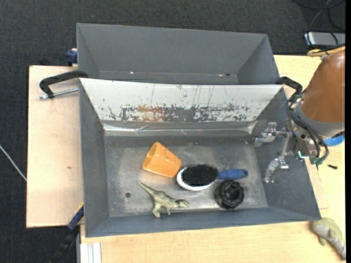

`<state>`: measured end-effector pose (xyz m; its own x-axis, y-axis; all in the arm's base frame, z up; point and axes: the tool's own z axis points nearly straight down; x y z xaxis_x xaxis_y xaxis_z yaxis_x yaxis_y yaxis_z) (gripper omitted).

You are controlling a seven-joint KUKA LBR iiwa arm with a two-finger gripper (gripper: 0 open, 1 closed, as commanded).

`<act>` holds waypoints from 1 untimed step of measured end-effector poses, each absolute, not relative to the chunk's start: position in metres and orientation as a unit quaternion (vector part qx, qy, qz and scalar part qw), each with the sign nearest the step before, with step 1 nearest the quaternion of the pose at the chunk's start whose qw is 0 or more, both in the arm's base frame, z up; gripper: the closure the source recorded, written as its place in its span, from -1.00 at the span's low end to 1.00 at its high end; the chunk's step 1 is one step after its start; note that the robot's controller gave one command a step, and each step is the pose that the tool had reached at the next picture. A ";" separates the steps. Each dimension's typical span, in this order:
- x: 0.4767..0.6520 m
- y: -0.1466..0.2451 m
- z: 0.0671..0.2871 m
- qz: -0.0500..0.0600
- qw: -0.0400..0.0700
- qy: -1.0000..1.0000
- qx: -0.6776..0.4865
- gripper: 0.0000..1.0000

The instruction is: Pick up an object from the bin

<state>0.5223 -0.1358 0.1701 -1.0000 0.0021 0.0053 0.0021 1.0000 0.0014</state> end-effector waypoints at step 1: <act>0.515 -0.060 0.080 -0.001 -0.004 -1.000 0.013 -1.00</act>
Offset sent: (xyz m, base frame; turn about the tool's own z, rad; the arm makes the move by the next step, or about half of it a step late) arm -0.0105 0.0722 -0.0912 -0.0237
